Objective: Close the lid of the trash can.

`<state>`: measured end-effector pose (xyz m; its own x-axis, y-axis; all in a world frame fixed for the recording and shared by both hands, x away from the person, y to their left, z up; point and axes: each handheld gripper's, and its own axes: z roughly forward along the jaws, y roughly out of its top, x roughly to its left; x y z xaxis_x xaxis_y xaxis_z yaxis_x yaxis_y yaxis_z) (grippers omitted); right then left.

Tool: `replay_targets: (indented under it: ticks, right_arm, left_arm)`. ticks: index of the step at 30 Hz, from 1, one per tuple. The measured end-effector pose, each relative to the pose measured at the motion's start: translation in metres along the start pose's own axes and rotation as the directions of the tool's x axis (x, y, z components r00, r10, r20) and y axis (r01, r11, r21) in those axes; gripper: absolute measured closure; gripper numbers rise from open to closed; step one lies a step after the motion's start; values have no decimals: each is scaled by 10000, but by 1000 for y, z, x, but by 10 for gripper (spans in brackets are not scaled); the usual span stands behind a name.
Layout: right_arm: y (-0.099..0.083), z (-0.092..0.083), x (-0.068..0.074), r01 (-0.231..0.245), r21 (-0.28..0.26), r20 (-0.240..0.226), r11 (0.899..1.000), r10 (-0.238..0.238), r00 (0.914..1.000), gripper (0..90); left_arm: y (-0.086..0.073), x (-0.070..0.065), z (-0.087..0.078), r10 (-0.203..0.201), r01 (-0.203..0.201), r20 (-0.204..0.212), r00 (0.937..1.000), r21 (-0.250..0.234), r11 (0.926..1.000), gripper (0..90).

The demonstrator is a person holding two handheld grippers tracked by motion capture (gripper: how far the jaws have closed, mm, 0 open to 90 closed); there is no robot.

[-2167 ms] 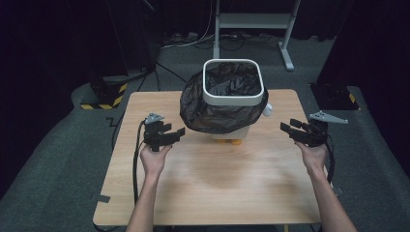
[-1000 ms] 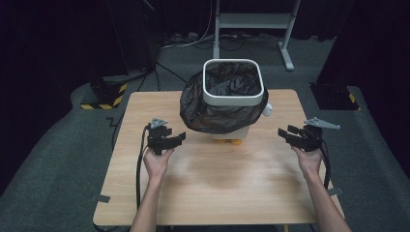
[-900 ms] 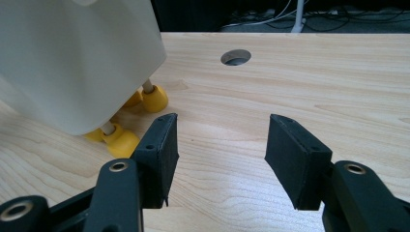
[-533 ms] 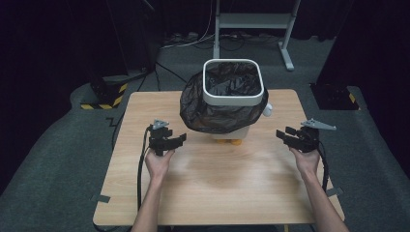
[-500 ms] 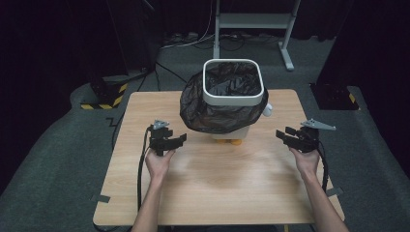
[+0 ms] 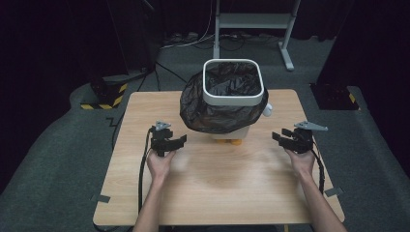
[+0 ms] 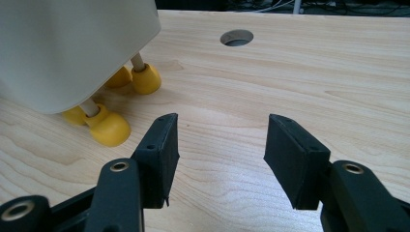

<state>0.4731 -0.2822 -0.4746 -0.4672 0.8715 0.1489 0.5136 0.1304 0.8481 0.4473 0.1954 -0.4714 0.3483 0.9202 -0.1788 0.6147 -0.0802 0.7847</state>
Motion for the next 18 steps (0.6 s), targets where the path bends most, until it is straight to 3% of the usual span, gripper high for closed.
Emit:
replay_targets:
  ticks: [4,7,18]
  right_arm:
    - [-1,3,-1,-34,18,37,10000,34,10000,457]
    - [-1,4,-3,-409,-94,-9,9991,409,9992,458]
    - [-7,17,-7,-476,228,268,9986,470,9985,457]
  left_arm:
    - [-2,2,3,-62,62,-44,10000,1,10000,331]
    - [-4,3,5,-106,107,-203,9997,47,9999,321]
    - [-8,8,12,-347,351,-333,9988,112,9993,313]
